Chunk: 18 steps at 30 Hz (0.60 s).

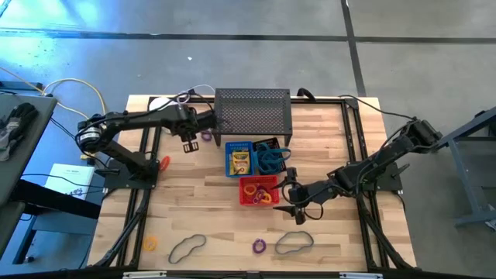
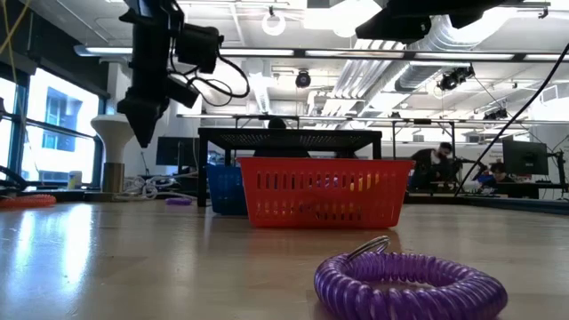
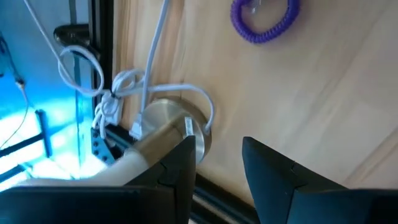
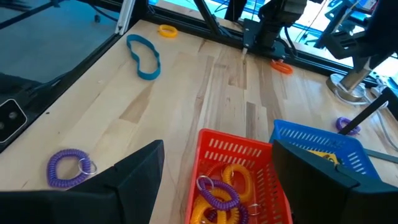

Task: Pick & Place Office Desk Supplies
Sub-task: Put the violet spring keychain into the red bin

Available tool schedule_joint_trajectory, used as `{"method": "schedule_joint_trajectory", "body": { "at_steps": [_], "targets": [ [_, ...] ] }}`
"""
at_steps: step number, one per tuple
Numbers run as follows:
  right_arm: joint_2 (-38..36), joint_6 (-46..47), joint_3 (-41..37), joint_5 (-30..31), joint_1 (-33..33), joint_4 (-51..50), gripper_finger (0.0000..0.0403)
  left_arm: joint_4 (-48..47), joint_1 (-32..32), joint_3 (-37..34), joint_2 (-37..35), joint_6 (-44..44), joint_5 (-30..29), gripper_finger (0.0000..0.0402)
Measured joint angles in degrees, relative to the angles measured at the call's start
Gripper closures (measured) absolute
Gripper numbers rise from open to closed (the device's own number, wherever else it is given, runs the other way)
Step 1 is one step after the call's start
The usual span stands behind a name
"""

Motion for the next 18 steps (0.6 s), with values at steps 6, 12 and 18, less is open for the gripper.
{"method": "schedule_joint_trajectory", "body": {
  "at_steps": [6,12,18],
  "targets": [
    [0.0,0.0,0.0,0.1,0.0,0.0,0.0117,4.9,2.6,-2.1,0.3,5.9,0.8,0.0277],
    [0.0,0.0,0.0,0.1,0.0,0.2,0.0117,10.0,4.5,-5.4,0.3,14.4,4.7,0.0277],
    [0.0,0.0,0.0,0.1,0.0,0.2,0.0117,18.5,5.4,-7.0,0.3,18.8,10.2,0.0277]
  ]
}}
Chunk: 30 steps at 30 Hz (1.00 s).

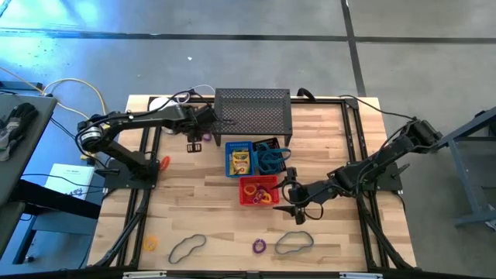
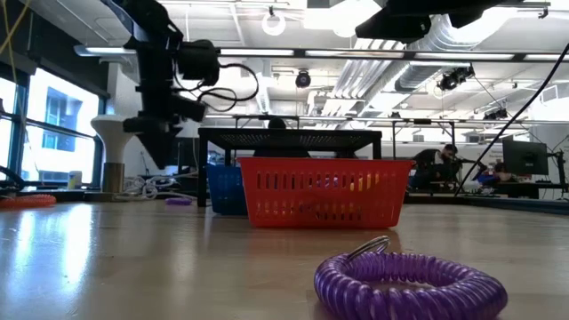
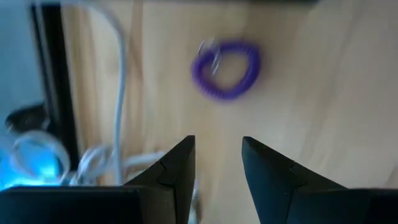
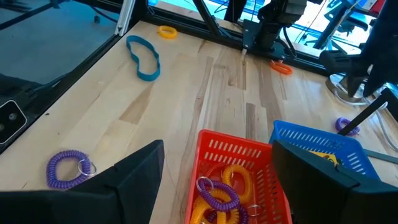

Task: Pick & Place Office Desk Supplies
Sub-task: Put the violet spring keychain into the red bin

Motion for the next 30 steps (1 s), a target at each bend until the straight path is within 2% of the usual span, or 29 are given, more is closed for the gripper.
{"method": "schedule_joint_trajectory", "body": {
  "at_steps": [4,15,23,26,30],
  "targets": [
    [0.0,0.0,0.0,0.0,0.0,0.0,0.0117,4.2,0.6,-1.7,0.0,1.6,5.0,0.0277],
    [0.0,1.3,0.0,0.0,0.0,-0.6,0.0117,15.8,2.4,-8.8,-0.2,3.3,12.2,0.0277],
    [0.0,2.6,0.0,0.0,0.0,-0.8,0.0117,14.6,4.9,-10.3,-1.3,3.3,14.4,0.0277],
    [0.0,3.0,0.0,0.0,0.0,-1.2,0.0117,13.9,5.9,-10.5,-2.6,3.2,16.9,0.0277],
    [0.0,3.1,0.0,0.0,0.0,-1.2,0.0117,11.8,6.2,-10.6,-4.5,3.2,16.9,0.0277]
  ]
}}
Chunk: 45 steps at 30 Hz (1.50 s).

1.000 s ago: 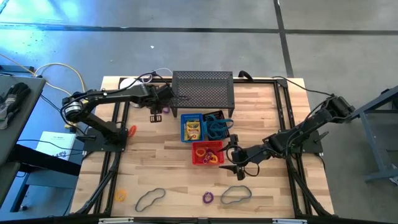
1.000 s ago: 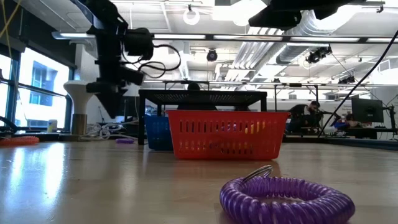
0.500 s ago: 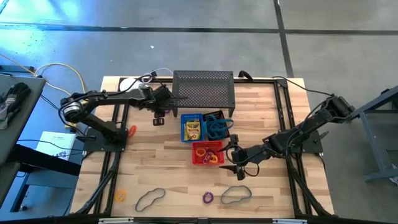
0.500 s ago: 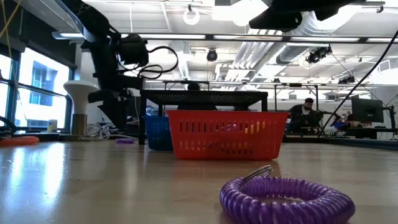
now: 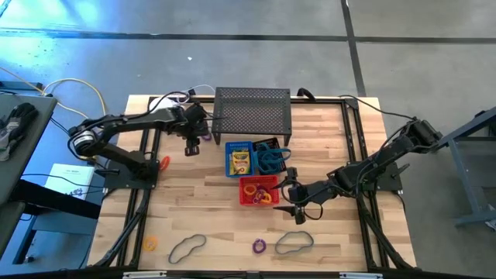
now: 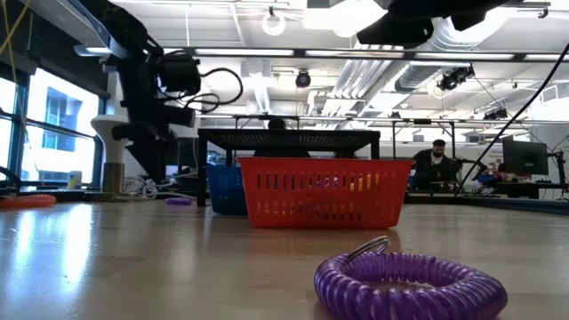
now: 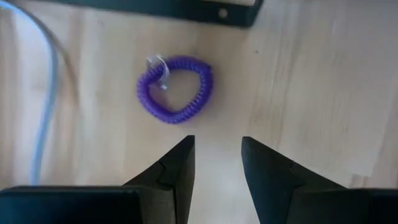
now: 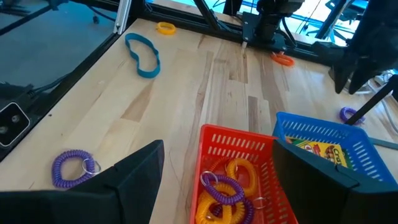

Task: Pick & Place Office Desk Supplies
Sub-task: Put the violet spring keychain into the red bin

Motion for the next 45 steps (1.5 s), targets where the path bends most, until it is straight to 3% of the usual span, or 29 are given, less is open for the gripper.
{"method": "schedule_joint_trajectory", "body": {
  "at_steps": [14,21,32,45],
  "targets": [
    [0.0,4.3,0.0,0.0,0.2,0.1,0.0117,5.4,3.6,-4.1,-2.1,1.2,5.6,0.0277],
    [0.0,4.5,0.0,0.0,0.2,0.1,0.0117,14.7,4.5,-8.7,-2.1,3.1,7.4,0.0277],
    [0.0,6.0,0.0,0.0,0.1,0.1,0.0117,26.5,4.5,-13.0,-2.1,5.2,7.4,0.0277],
    [0.0,6.0,0.0,0.0,0.1,0.1,0.0117,30.8,4.5,-13.0,3.5,5.1,6.7,0.0277]
  ]
}}
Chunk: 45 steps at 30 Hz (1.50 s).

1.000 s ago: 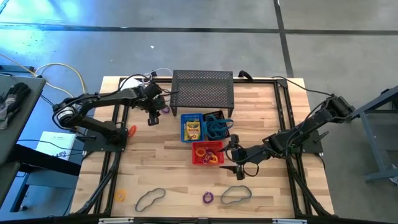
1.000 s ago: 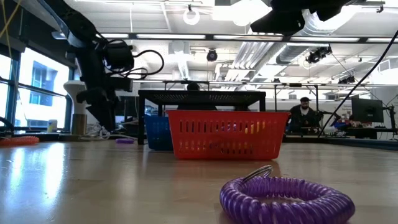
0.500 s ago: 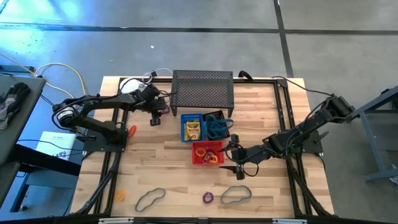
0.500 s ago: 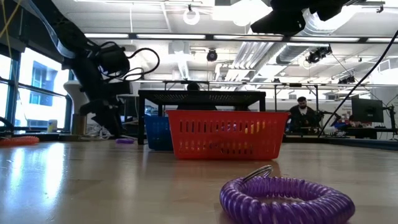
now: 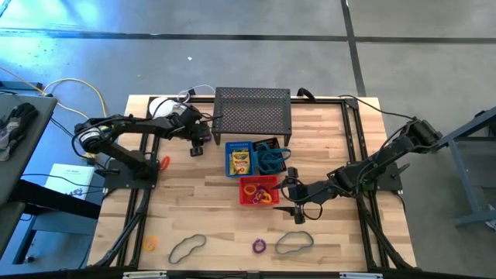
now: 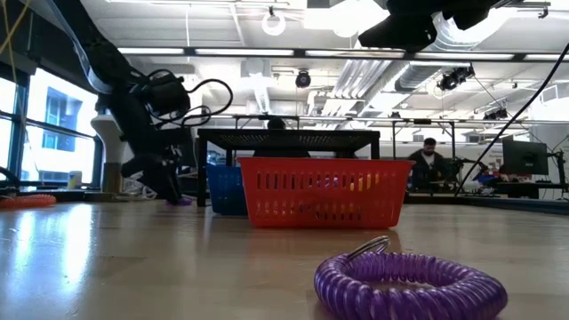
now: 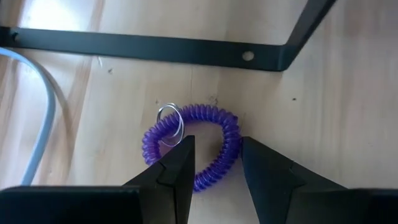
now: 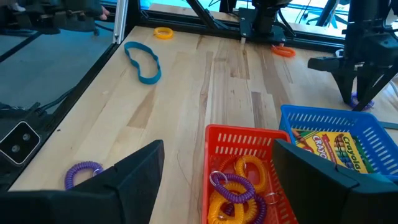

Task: Pick & Place Office Desk Supplies
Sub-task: Put the violet spring keychain into the red bin

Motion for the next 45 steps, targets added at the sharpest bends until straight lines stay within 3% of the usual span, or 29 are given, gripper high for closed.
{"method": "schedule_joint_trajectory", "body": {
  "at_steps": [12,20,25,35,40,45],
  "targets": [
    [0.0,0.0,0.0,0.0,0.0,0.0,0.0117,-1.8,0.0,0.3,2.9,0.1,-3.4,0.0282],
    [0.0,1.2,0.0,0.0,0.0,-0.1,0.0117,-4.2,-0.1,0.2,3.0,-0.1,-5.0,0.0384],
    [0.0,1.2,0.0,0.0,0.0,-0.4,0.0117,-4.3,-0.4,0.2,3.1,-1.0,-5.8,0.0395],
    [0.0,1.2,0.0,0.0,0.0,-0.9,0.0117,-5.4,-8.0,-0.2,-1.3,-4.5,-13.0,0.0400],
    [0.0,1.4,0.0,0.0,0.0,-1.3,0.0117,-7.7,-12.7,-0.2,-6.2,-5.8,-12.9,0.0400],
    [0.0,1.5,0.0,0.0,0.0,-1.4,0.0117,-12.9,-19.4,0.1,-13.8,-12.4,-14.8,0.0400]
  ]
}}
